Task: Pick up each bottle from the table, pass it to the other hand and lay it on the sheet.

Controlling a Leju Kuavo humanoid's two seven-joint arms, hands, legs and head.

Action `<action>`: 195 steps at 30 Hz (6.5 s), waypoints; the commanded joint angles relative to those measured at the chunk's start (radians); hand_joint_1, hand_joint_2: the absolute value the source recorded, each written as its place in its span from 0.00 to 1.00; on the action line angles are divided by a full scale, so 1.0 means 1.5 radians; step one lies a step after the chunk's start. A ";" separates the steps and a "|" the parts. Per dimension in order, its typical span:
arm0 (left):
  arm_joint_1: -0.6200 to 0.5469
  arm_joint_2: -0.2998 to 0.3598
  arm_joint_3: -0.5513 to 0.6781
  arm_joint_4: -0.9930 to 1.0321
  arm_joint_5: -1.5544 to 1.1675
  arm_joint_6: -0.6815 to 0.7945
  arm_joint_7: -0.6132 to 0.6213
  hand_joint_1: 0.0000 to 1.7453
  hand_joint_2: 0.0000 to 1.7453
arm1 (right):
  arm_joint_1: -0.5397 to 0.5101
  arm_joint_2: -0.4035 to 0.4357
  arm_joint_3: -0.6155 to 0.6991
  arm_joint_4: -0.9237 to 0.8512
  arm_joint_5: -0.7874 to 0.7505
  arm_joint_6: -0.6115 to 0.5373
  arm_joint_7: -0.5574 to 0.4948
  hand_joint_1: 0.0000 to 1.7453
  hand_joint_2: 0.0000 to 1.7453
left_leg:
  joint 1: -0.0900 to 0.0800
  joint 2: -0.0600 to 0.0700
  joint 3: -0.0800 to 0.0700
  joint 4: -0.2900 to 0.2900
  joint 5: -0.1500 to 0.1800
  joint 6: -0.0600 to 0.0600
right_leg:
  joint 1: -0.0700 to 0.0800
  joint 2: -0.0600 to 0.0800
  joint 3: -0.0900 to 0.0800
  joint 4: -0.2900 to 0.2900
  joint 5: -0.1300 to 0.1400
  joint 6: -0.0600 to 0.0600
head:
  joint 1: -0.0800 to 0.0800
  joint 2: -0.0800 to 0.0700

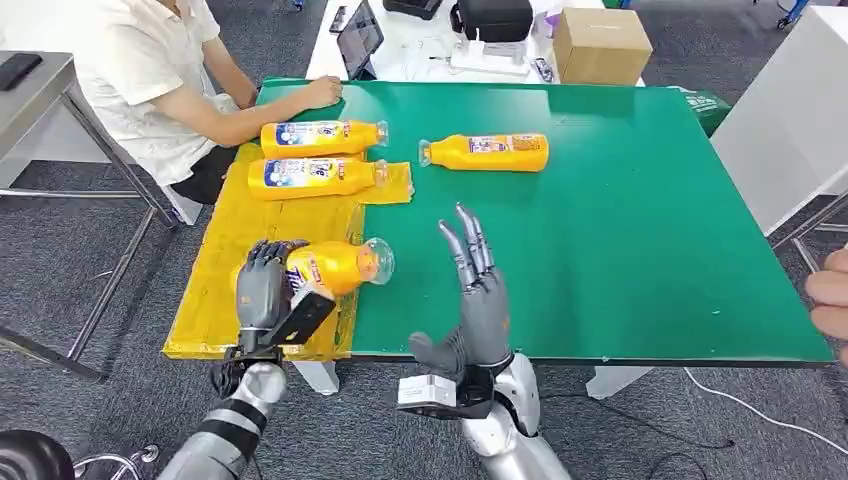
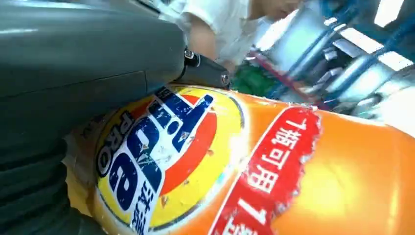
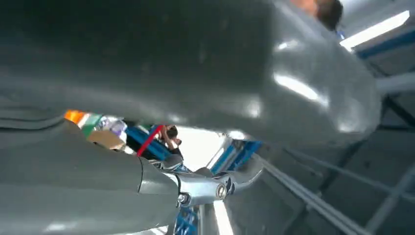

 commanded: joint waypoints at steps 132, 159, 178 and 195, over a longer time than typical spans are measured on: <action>0.223 0.039 -0.162 -0.411 0.577 -0.266 -0.010 0.00 1.00 | -0.336 -0.278 0.043 0.495 0.093 0.501 0.286 0.00 1.00 | 0.000 0.000 0.005 0.000 0.000 0.001 | 0.000 -0.001 0.006 -0.001 0.000 -0.002 | -0.001 0.000; 0.198 0.032 -0.161 -0.386 0.561 -0.265 -0.012 0.00 1.00 | -0.324 -0.261 0.105 0.566 0.056 0.446 0.256 1.00 1.00 | 0.000 0.000 0.005 -0.001 0.000 0.001 | 0.001 -0.001 0.006 -0.001 0.000 -0.002 | -0.001 0.000; 0.261 0.018 -0.172 -0.317 0.723 -0.304 0.026 0.00 1.00 | -0.145 -0.181 -0.102 0.304 -0.180 0.417 0.149 1.00 1.00 | 0.000 0.001 0.005 -0.001 0.000 0.000 | 0.000 0.000 0.005 -0.001 0.000 -0.001 | -0.001 0.000; 0.256 0.024 -0.221 -0.381 0.840 -0.392 -0.019 0.00 1.00 | -0.086 -0.109 -0.080 0.181 -0.339 0.521 0.088 1.00 1.00 | 0.000 0.001 0.003 0.000 -0.001 0.001 | 0.001 0.000 0.004 0.000 -0.001 -0.002 | -0.001 0.000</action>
